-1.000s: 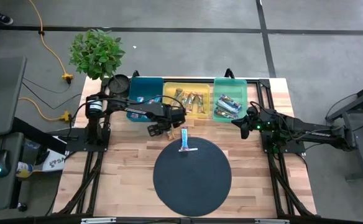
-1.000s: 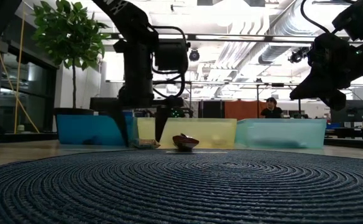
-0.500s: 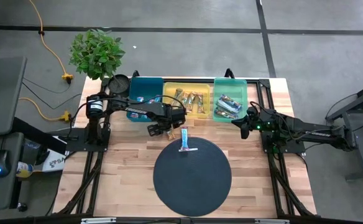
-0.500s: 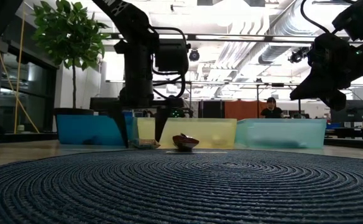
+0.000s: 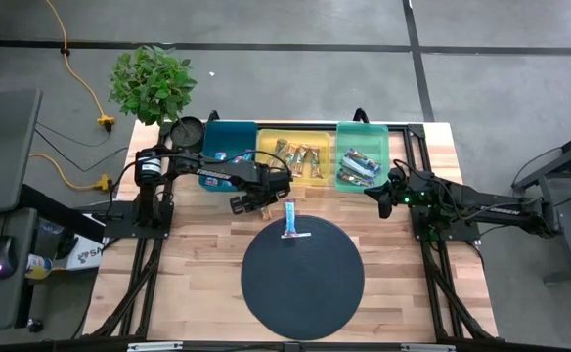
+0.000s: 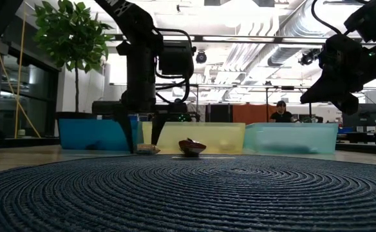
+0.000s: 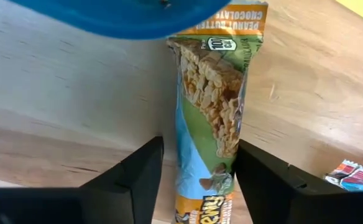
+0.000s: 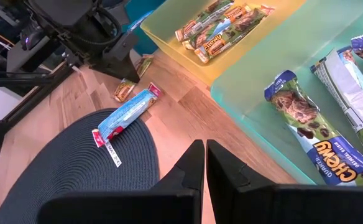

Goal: Pick and place Granola Bars by type
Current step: Put the orange granola bar into the yellow bin

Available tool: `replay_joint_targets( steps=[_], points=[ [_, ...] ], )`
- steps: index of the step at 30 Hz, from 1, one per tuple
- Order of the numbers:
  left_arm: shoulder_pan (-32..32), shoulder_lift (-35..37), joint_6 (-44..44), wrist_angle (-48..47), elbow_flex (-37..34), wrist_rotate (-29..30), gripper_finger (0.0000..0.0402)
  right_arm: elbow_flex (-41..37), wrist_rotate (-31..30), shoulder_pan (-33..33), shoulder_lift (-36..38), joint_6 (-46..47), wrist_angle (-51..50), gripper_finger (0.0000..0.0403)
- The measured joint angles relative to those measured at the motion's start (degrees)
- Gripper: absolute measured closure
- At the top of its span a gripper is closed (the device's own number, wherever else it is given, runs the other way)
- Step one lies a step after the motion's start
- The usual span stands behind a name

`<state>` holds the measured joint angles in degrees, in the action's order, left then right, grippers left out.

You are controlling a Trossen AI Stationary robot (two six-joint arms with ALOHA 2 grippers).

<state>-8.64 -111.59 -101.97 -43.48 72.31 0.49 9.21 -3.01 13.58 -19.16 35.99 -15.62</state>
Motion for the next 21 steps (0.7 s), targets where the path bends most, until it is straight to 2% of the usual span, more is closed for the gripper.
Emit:
replay_joint_targets(
  steps=[10, 21],
  points=[
    [0.0, 0.0, 0.7, -0.4, 0.0, -0.2, 0.0236, 0.0, 0.0, 0.0, 0.0, 0.0, 0.0, 0.0402],
    [0.0, 0.0, 3.6, -0.3, 0.0, -0.3, 0.0241, 0.0, 0.0, 0.0, 0.0, 0.0, 0.0, 0.0402]
  ],
)
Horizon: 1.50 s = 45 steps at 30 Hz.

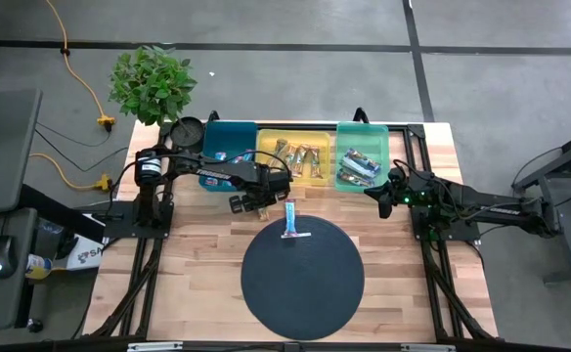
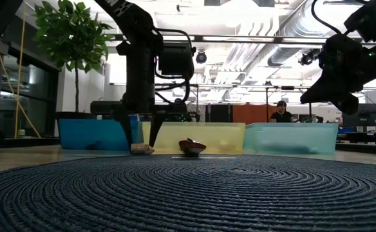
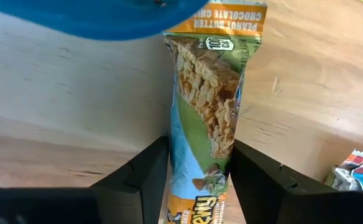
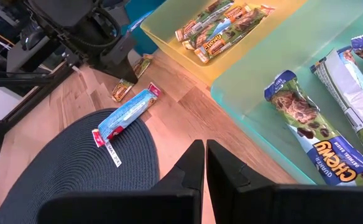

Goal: Pick and place Granola Bars by type
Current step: Put the orange granola bar into the yellow bin

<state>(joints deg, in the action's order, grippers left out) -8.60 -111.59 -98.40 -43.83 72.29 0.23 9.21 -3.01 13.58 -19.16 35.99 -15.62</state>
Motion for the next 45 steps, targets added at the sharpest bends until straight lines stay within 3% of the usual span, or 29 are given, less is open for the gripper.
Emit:
replay_joint_targets(
  steps=[19, 28, 45],
  points=[
    [0.0, 0.0, 5.2, -0.2, 0.2, -0.8, 0.0241, 0.0, 0.0, 0.0, 0.0, 0.0, 0.0, 0.0402],
    [0.1, -0.3, 8.9, -3.4, 5.5, 2.1, 0.0241, 0.0, 0.0, 0.0, 0.0, 0.0, 0.0, 0.0402],
    [0.4, -1.4, 8.1, -5.2, 5.7, 1.6, 0.0241, 0.0, 0.0, 0.0, 0.0, 0.0, 0.0, 0.0402]
  ],
)
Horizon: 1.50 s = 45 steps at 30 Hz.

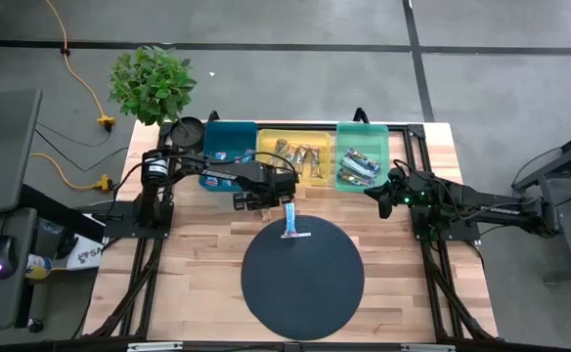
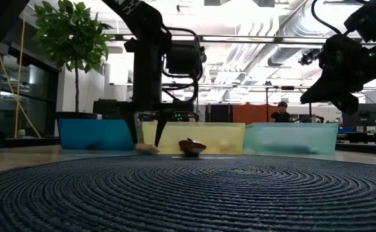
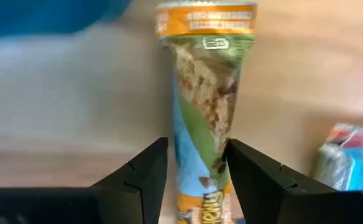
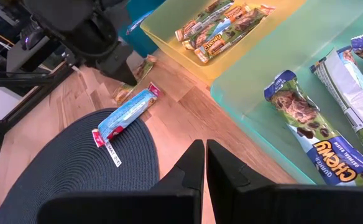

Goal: Pick and place Granola Bars by type
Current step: Put the orange granola bar into the yellow bin

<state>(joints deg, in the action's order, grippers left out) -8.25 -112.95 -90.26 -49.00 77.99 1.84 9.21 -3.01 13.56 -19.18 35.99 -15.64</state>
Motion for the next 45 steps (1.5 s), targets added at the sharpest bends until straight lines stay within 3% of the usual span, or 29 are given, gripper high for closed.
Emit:
replay_joint_targets(
  steps=[14, 26, 35, 45],
  points=[
    [0.0, -1.0, 0.0, 1.2, 0.1, -1.0, 0.0247, 0.0, 0.0, 0.0, 0.0, 0.0, 0.2, 0.0402],
    [0.0, -0.9, 0.6, 1.6, 0.0, -1.0, 0.0354, 0.0, 0.0, 0.0, 0.0, 0.0, 0.2, 0.0402],
    [0.0, 1.0, 4.4, 4.6, 0.0, -0.9, 0.034, 0.0, 0.0, 0.0, 0.0, 0.0, 0.2, 0.0402],
    [1.3, 9.2, 9.9, 4.2, 0.0, 6.0, 0.0338, 0.0, 0.0, 0.0, 0.0, 0.0, 0.0, 0.0402]
  ],
)
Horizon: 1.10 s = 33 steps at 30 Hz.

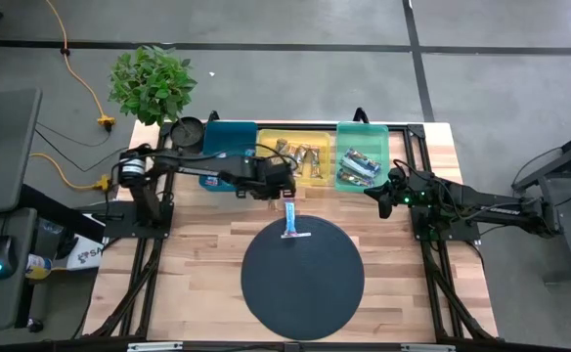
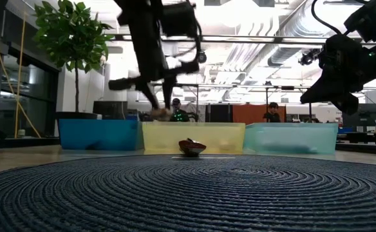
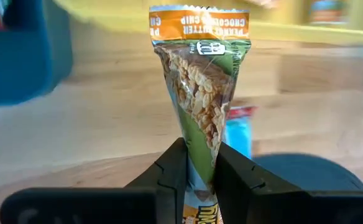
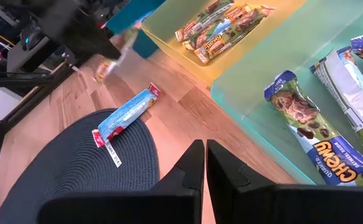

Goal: Pick and place Granola Bars by type
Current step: Put the orange granola bar into the yellow bin

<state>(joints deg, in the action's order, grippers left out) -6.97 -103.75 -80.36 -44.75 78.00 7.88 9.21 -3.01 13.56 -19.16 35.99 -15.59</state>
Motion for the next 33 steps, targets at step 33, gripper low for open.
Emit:
replay_joint_targets(
  steps=[33],
  points=[
    [6.2, 17.1, 46.6, 32.2, 0.0, -4.2, 0.0337, 0.0, 0.0, 0.0, 0.0, 0.0, 0.0, 0.0402]
  ],
)
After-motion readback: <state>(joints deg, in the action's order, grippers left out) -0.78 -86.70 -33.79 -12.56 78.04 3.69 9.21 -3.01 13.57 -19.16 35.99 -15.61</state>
